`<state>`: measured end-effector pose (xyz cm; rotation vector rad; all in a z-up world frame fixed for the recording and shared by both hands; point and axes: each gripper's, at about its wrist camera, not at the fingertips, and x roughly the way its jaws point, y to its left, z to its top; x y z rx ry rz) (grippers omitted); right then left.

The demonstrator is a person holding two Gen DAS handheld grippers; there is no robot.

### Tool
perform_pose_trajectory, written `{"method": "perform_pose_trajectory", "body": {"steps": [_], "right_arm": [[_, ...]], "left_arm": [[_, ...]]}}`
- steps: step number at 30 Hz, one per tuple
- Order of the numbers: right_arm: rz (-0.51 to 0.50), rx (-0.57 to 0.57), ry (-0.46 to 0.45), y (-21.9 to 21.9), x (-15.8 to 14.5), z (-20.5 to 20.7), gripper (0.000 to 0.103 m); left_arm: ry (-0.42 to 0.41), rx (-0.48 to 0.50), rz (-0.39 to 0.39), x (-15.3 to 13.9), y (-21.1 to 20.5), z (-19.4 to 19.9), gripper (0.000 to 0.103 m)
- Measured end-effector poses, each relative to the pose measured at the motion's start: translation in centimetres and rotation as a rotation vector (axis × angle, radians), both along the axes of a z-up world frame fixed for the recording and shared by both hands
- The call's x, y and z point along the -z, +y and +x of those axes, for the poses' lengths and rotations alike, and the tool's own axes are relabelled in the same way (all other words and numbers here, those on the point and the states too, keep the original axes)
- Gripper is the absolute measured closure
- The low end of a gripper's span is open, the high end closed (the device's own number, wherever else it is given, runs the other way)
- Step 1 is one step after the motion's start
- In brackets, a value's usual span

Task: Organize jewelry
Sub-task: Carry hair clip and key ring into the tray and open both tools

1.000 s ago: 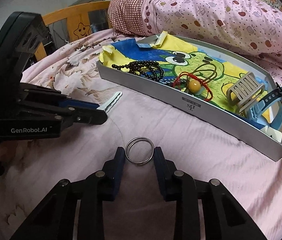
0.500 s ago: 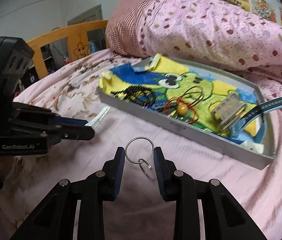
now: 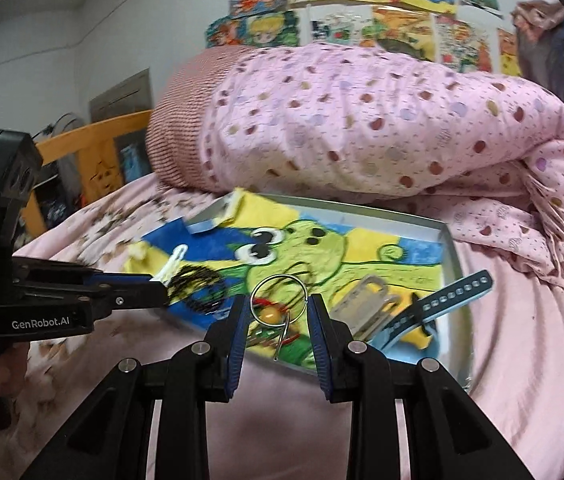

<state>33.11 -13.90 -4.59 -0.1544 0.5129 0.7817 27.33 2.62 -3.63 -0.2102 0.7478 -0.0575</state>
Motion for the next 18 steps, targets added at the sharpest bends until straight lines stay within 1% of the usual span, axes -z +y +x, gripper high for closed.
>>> {"method": "perform_pose_trajectory", "body": {"steps": [4,8,13,18], "right_arm": [[-0.003,0.043,0.031,-0.3,1.1,1.4,0.075],[-0.010,0.073,0.071,-0.5,2.2,2.3,0.075],[-0.017,0.085,0.103,-0.7,3.1,2.8,0.075],[-0.024,0.086,0.122,-0.6,3.5,3.0,0.075]], "left_arm": [[0.006,-0.016,-0.006,0.6,0.5,2.0,0.090],[0.035,-0.024,-0.010,1.6,0.6,3.3,0.090],[0.070,-0.022,-0.017,3.0,0.6,3.8,0.090],[0.084,-0.016,-0.018,3.5,0.2,4.1,0.090]]}}
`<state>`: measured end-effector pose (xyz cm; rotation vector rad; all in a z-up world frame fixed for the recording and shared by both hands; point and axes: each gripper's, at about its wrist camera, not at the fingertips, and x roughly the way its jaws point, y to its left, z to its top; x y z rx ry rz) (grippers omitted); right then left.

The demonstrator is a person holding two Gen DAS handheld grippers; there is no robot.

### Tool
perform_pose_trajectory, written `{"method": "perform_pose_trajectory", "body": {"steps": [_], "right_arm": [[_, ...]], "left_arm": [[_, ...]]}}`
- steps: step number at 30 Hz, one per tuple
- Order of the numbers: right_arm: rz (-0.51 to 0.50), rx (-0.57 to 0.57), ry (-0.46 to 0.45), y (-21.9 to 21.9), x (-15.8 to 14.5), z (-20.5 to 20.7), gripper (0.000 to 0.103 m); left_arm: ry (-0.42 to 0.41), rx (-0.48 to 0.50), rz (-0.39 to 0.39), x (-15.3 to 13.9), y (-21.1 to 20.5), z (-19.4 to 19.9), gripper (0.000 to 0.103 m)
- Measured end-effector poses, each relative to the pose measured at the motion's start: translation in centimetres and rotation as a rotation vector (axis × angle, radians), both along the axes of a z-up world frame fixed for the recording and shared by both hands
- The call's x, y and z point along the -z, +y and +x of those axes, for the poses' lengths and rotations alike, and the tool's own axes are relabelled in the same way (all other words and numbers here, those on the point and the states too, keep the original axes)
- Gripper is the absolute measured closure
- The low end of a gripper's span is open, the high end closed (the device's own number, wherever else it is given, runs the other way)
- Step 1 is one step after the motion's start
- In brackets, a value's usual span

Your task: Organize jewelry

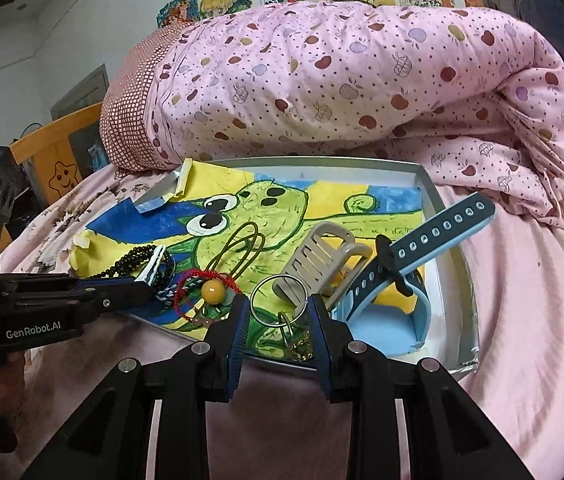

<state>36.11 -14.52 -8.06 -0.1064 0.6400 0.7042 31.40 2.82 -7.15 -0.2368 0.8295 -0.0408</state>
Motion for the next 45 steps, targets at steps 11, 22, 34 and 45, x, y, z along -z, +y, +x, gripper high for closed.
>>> {"method": "perform_pose_trajectory", "body": {"steps": [11,22,34,45], "right_arm": [[-0.023,-0.001,0.027,0.2,0.4,0.1,0.074],[-0.039,0.014,0.017,0.3,0.1,-0.2,0.063],[0.040,0.098,-0.095,-1.6,-4.7,-2.9,0.033],[0.151,0.143,-0.192,-4.2,-9.9,-6.9,0.006]], "left_arm": [[0.024,0.004,0.005,0.3,-0.3,0.6,0.090],[0.021,-0.021,-0.044,-0.1,0.3,0.1,0.083],[-0.063,-0.104,-0.074,-3.6,1.2,-2.9,0.039],[-0.213,-0.175,-0.021,-8.9,0.9,-7.8,0.004]]}}
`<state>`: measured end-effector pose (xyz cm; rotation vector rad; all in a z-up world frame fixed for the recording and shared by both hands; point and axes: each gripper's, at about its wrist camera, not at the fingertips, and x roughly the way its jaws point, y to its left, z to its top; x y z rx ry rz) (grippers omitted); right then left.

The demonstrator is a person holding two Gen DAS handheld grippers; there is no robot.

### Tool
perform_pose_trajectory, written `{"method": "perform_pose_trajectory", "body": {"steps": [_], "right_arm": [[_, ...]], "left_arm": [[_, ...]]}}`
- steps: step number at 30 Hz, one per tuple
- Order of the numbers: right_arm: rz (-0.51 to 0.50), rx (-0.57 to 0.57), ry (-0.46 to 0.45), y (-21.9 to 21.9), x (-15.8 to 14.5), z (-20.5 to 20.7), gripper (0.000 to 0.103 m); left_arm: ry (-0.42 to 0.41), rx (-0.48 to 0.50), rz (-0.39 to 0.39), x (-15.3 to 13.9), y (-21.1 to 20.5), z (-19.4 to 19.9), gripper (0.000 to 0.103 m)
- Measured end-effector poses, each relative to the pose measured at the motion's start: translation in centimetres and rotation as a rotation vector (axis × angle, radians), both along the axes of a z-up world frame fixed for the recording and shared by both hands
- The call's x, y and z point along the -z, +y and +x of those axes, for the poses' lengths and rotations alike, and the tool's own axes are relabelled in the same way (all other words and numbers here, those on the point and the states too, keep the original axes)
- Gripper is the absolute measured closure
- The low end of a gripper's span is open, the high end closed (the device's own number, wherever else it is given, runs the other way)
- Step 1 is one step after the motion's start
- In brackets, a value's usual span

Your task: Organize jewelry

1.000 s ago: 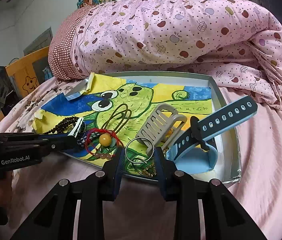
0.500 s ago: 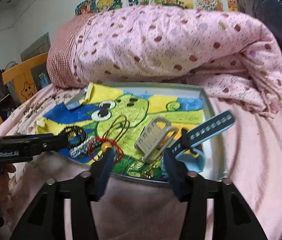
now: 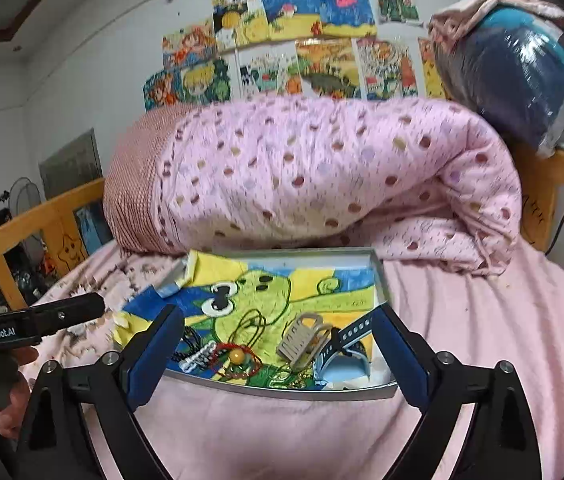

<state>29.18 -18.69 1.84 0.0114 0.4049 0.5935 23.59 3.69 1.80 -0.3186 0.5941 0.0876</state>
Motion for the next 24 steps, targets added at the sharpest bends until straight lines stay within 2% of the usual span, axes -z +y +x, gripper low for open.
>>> {"method": "perform_pose_trajectory", "body": {"steps": [3,8,24], "right_arm": [[0.024,0.010,-0.028,-0.7,-1.2,-1.5,0.000],[0.040,0.028,-0.066,-1.6,-2.8,-4.1,0.000],[0.058,0.055,-0.144,-3.7,-5.3,-12.0,0.000]], "left_arm": [[-0.041,0.003,0.030,-1.4,-0.4,-1.5,0.004],[-0.102,0.008,0.076,-3.1,-0.8,-4.0,0.004],[-0.174,0.004,0.094,-4.9,-0.6,-12.0,0.002]]}}
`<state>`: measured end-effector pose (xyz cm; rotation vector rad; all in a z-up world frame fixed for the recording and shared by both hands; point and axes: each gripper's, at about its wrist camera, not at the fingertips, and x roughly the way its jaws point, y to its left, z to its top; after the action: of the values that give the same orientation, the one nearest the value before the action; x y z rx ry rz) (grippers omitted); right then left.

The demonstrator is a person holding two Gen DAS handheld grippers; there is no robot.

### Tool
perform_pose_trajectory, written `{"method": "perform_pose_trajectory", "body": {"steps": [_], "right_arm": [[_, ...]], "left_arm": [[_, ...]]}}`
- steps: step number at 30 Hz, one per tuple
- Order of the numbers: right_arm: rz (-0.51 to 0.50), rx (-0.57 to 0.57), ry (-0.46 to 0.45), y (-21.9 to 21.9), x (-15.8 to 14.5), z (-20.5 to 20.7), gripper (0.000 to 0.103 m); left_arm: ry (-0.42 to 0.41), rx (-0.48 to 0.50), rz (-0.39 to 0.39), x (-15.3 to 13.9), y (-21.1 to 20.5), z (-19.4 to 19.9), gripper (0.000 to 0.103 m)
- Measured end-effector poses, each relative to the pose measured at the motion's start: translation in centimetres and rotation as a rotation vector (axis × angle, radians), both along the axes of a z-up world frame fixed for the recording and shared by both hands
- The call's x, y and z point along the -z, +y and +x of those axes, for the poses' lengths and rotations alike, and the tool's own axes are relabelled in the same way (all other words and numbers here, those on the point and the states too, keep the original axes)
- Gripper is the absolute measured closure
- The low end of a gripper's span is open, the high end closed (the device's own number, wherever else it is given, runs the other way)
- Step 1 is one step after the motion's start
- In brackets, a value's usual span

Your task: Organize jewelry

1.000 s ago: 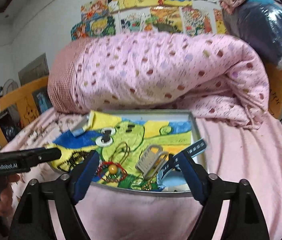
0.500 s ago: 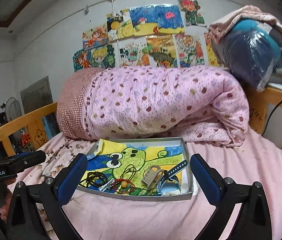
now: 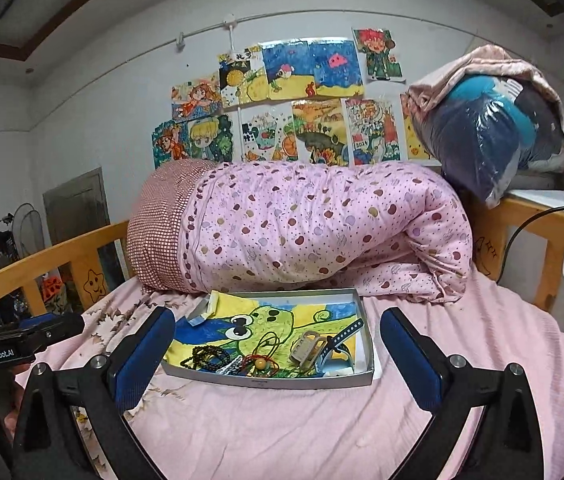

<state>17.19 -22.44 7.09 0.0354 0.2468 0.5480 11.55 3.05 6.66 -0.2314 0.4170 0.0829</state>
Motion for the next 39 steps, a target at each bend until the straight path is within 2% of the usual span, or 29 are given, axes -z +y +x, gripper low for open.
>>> {"method": "perform_pose_trajectory", "body": {"steps": [7,17,22,29,39], "right_arm": [[-0.008,0.016,-0.004,-0.4,-0.4,-2.8,0.000],[-0.022,0.055,0.027,-1.1,0.9,-5.6,0.000],[-0.055,0.073,0.037,-0.9,2.9,-5.9,0.000],[-0.069,0.089,0.072,-0.6,5.0,-5.3,0.000],[-0.084,0.084,0.096,-0.1,6.5,-4.8,0.000]], "left_arm": [[-0.030,-0.016,0.032,-0.3,-0.3,-3.1,0.002],[-0.010,-0.033,0.037,1.0,-0.4,-5.8,0.002],[-0.013,-0.056,0.039,1.9,-0.5,-6.9,0.002],[-0.002,-0.095,0.088,3.9,-1.0,-7.4,0.002],[0.030,-0.093,0.140,6.0,-1.5,-7.0,0.002]]}}
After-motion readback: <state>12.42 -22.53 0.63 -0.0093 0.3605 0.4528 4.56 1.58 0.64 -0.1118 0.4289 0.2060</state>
